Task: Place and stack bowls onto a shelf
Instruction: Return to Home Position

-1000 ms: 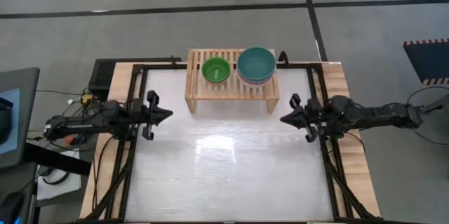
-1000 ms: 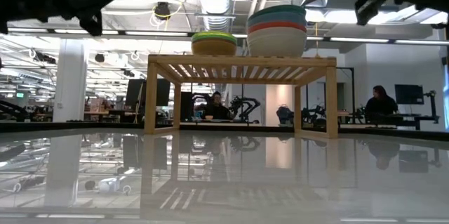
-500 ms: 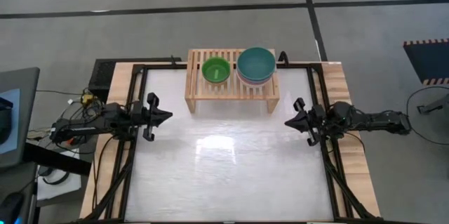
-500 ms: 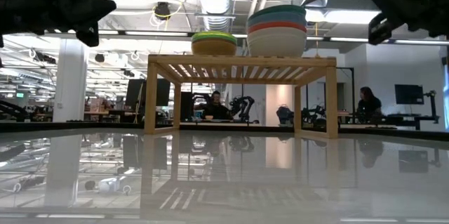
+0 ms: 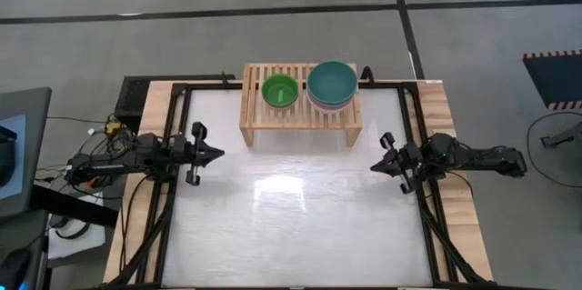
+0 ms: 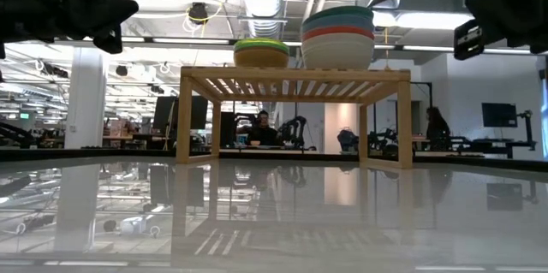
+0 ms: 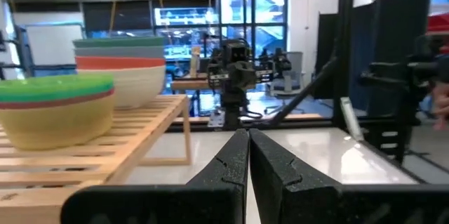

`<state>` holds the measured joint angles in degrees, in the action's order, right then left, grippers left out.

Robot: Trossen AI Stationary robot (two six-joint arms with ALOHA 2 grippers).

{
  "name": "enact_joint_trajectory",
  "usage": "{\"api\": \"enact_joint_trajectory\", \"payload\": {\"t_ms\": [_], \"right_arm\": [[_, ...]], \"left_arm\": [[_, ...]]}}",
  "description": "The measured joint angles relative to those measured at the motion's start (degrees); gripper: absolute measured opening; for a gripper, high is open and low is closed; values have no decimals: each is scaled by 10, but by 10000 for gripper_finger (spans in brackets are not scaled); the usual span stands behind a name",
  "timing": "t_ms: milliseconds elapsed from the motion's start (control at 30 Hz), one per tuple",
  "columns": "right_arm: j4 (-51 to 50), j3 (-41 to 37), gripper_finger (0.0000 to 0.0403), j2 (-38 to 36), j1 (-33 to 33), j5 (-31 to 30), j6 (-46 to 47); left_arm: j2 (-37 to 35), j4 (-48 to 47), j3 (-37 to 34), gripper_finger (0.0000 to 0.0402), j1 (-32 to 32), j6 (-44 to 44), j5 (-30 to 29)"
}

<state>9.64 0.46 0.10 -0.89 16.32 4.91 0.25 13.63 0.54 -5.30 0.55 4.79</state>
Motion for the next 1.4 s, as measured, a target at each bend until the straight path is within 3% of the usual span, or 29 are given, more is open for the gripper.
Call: {"api": "enact_joint_trajectory", "payload": {"t_ms": [167,400,700,833,1067,1400], "right_arm": [[-4,0,23,0,0,0,-25],[-2,-1,24,0,0,-14,-37],[-8,-1,29,0,0,-14,-10],[-17,-1,29,0,1,-14,8],[-15,-1,30,0,2,-12,11],[-20,-1,30,0,2,10,6]], "left_arm": [[1,-2,-1,0,14,-30,10],[44,-4,-1,0,66,-60,-147],[100,-60,-1,0,103,-62,-115],[86,-112,0,0,103,-46,-118],[3,-138,12,0,103,29,-191],[5,-111,0,0,103,13,-116]]}}
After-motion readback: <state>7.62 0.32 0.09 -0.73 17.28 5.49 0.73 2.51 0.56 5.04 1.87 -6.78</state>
